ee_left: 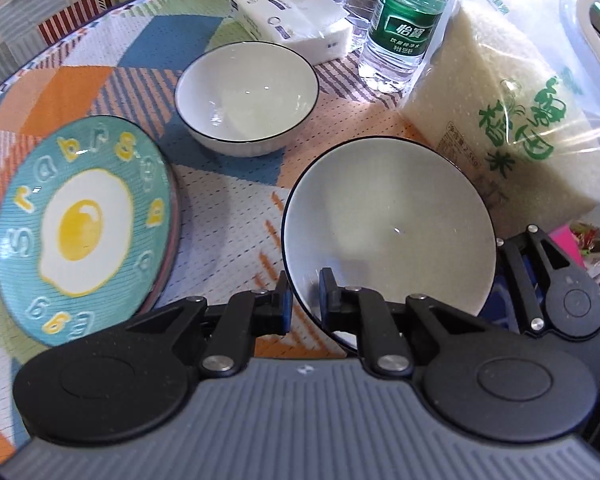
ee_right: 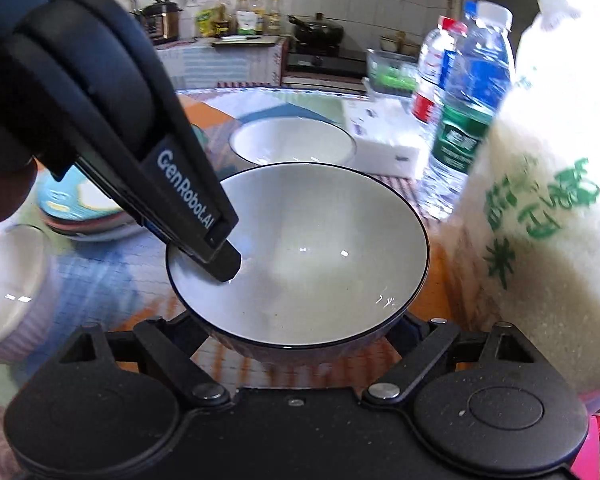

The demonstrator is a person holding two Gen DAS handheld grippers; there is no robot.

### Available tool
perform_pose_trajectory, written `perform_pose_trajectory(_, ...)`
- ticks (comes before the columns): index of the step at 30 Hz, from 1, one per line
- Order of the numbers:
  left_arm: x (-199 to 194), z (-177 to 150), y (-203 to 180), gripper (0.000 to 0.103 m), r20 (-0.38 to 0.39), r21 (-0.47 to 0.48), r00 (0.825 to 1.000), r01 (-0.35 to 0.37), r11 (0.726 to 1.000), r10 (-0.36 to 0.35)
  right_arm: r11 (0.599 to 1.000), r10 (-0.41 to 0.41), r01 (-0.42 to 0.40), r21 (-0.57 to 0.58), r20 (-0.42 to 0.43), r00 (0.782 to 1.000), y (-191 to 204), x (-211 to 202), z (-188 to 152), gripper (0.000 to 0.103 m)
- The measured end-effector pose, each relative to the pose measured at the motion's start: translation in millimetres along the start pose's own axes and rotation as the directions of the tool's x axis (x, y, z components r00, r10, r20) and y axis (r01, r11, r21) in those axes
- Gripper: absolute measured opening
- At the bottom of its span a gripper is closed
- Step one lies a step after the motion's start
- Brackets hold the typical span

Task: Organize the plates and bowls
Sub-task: 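Lift the held bowl and carry it over the first bowl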

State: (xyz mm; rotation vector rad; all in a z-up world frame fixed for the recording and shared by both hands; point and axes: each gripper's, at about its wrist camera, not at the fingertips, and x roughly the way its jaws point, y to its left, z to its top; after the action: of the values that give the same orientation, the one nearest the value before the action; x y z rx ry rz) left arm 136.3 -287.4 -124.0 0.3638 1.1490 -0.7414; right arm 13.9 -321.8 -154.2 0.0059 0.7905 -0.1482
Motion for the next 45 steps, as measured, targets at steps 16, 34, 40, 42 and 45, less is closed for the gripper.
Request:
perform_pose_trajectory(16,-104,-51,37,0.012,0.082,-0.018,0.994,-0.073,0.997,0.074,0.97,0.211,-0.209,-0.124,0.004,0.977,60,-75,33,0.09)
perform_pose_trajectory(34,-129,-115,91,0.013,0.057,-0.17,0.988,-0.131,0.977,0.143,0.862,0.406,-0.407,-0.304,-0.068,0.911,115,-77,39,0.091)
perform_pose_trajectory(40,-111,-125,105,0.013,0.004,-0.206,0.988,-0.15,0.967,0.154,0.844,0.424,-0.44,-0.308,-0.119,0.898,128,-60,33,0.091)
perform_pose_trajectory(42,-103,-127,108,0.013,-0.014,-0.211,0.988,-0.155,0.965,0.156,0.841,0.423,-0.444,-0.309,-0.136,0.896,131,-55,30,0.091)
perform_pose_trajectory(45,-91,-129,110,0.013,-0.039,-0.213,0.987,-0.162,0.964,0.157,0.841,0.407,-0.438,-0.318,-0.162,0.899,137,-46,26,0.09)
